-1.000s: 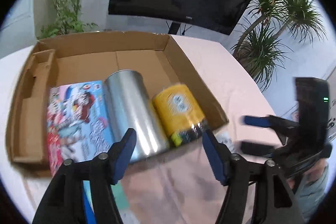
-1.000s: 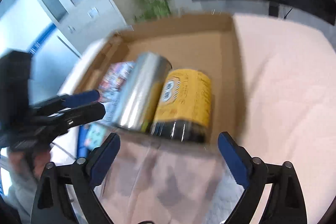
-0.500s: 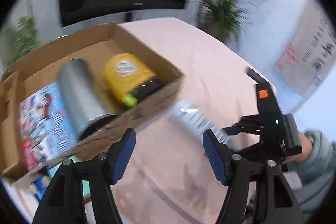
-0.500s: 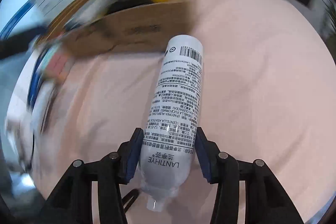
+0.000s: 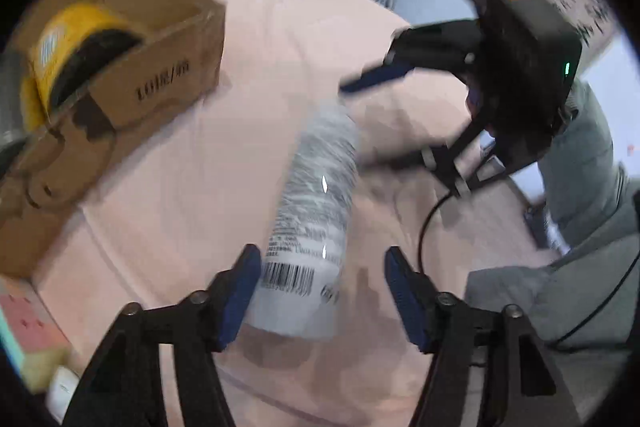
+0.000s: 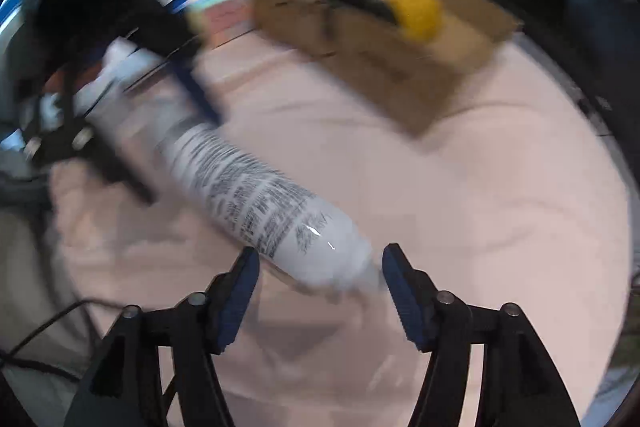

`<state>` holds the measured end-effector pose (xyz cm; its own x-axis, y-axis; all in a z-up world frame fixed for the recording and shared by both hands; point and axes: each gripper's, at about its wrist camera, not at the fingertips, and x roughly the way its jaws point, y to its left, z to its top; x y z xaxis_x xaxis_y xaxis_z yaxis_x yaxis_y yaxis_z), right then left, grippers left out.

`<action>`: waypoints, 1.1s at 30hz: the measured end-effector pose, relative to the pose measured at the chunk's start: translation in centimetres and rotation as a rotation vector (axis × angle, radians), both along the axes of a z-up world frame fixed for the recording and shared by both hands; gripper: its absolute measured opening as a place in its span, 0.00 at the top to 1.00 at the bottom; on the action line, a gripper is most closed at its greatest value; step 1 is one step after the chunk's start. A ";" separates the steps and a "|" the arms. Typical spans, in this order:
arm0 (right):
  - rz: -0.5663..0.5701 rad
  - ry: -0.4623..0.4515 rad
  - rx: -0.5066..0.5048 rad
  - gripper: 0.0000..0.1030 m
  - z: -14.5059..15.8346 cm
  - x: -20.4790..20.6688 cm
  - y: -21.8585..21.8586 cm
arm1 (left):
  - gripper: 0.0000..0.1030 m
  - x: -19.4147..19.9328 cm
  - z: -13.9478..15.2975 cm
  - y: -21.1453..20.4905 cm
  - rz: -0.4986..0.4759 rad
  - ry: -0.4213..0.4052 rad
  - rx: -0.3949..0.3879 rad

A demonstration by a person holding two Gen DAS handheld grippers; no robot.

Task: Organize rigid objects
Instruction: 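Grasp the white spray bottle with both tools and lift it upright, then place the white spray bottle into the box beside the yellow jar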

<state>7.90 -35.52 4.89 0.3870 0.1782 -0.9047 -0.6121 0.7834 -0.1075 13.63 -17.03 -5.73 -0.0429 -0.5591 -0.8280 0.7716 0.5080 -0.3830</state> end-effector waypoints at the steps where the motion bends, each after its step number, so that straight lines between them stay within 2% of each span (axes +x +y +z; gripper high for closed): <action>1: -0.109 0.008 0.037 0.44 0.5 1.0 -0.9 | 0.52 -0.1 -0.3 -0.2 0.012 0.023 0.010; 3: -0.245 0.055 0.154 0.43 0.9 2.0 -2.3 | 0.56 -0.4 -1.1 -0.7 0.049 0.051 0.053; 5: -0.382 0.163 0.349 0.43 0.6 2.2 -3.8 | 0.56 -0.6 -1.4 -0.8 0.089 0.091 0.055; 6: -0.468 0.253 0.464 0.43 -0.4 2.7 -4.3 | 0.56 -0.7 -1.6 -0.9 0.117 0.114 0.061; 9: -0.621 0.384 0.607 0.43 -3.4 3.6 -3.7 | 0.57 -1.0 -2.0 -0.8 0.167 0.159 0.051; 10: -0.645 0.390 0.630 0.41 -4.0 3.4 -3.4 | 0.57 -1.2 -2.0 -0.7 0.185 0.164 0.048; 11: -0.666 0.356 0.632 0.42 -4.1 2.7 -2.8 | 0.56 -1.4 -2.0 -0.6 0.200 0.163 0.048; 12: -0.689 0.330 0.577 0.46 -4.0 2.8 -1.9 | 0.56 -1.4 -1.9 -0.6 0.216 0.158 0.051; 15: -0.700 0.258 0.565 0.51 -3.7 2.6 -0.6 | 0.56 -2.1 -1.3 -0.4 0.244 0.119 0.055; 18: -0.636 0.127 0.578 0.55 1.3 2.8 -0.4 | 0.56 -2.8 1.7 -0.4 0.257 0.025 0.016; 21: -0.556 -0.011 0.569 0.56 6.4 5.0 -0.5 | 0.56 -0.9 5.7 0.0 0.309 -0.047 -0.076; 23: -0.482 -0.083 0.552 0.56 9.1 8.1 -0.6 | 0.56 1.6 7.8 0.2 0.360 -0.080 -0.130; 27: -0.399 -0.077 0.499 0.56 10.5 15.0 -0.2 | 0.57 7.3 8.3 1.3 0.455 -0.024 -0.192; 30: -0.358 -0.024 0.487 0.56 9.6 18.8 -1.1 | 0.57 9.7 6.7 2.2 0.521 0.042 -0.191; 33: -0.370 0.044 0.485 0.56 7.2 22.0 -1.3 | 0.57 11.2 4.3 3.4 0.558 0.133 -0.189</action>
<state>29.94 -36.80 12.06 0.4658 0.4349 -0.7706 -0.2859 0.8982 0.3341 24.79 -13.65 -1.44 0.2029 -0.6637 -0.7199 0.3468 0.7363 -0.5810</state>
